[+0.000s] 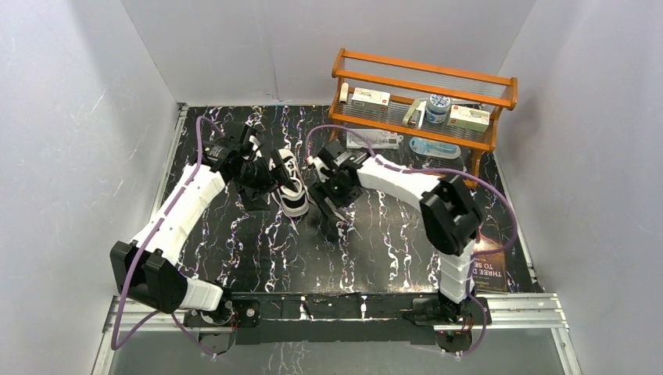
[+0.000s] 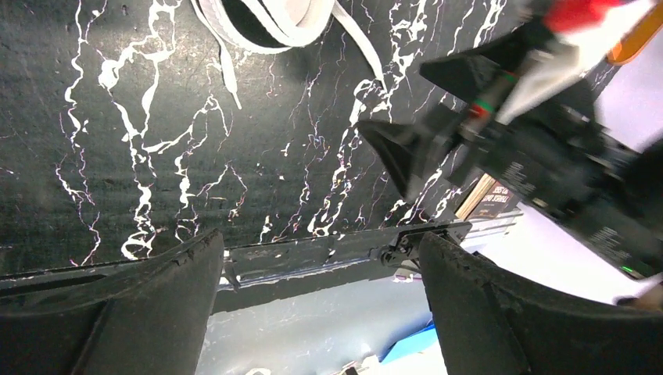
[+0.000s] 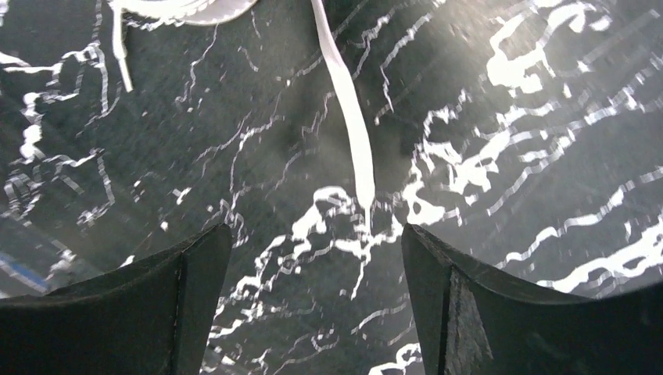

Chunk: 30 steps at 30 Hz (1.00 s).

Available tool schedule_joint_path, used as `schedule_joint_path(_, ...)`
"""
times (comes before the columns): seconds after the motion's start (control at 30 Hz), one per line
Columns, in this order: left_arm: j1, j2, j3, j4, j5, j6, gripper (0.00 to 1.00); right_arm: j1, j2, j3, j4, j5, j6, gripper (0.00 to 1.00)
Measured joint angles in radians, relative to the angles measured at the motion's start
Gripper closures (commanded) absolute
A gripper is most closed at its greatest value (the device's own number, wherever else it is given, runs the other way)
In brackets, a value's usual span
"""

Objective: Tie the shoes

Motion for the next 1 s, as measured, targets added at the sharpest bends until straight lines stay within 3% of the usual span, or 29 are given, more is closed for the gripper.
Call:
schedule_joint_path(0.17,0.0,0.002,0.005,-0.012,-0.024,-0.001,0.09,0.047,0.116,0.041,0.045,0.059,-0.037,0.18)
schedule_joint_path(0.43,0.0,-0.073,-0.011,-0.041,-0.056,-0.002,0.09,0.054,0.13,0.04,0.193,0.097,-0.087,0.23)
schedule_joint_path(0.7,0.0,-0.113,-0.016,-0.065,-0.058,-0.005,0.09,0.049,0.202,0.04,0.328,0.085,-0.113,0.36)
schedule_joint_path(0.9,0.0,-0.113,-0.02,-0.064,-0.056,-0.005,0.1,0.049,0.216,0.042,0.367,0.099,-0.116,0.67)
schedule_joint_path(1.0,0.0,-0.111,-0.032,-0.06,-0.052,-0.004,0.16,0.046,0.19,-0.001,0.393,0.11,-0.095,0.93)
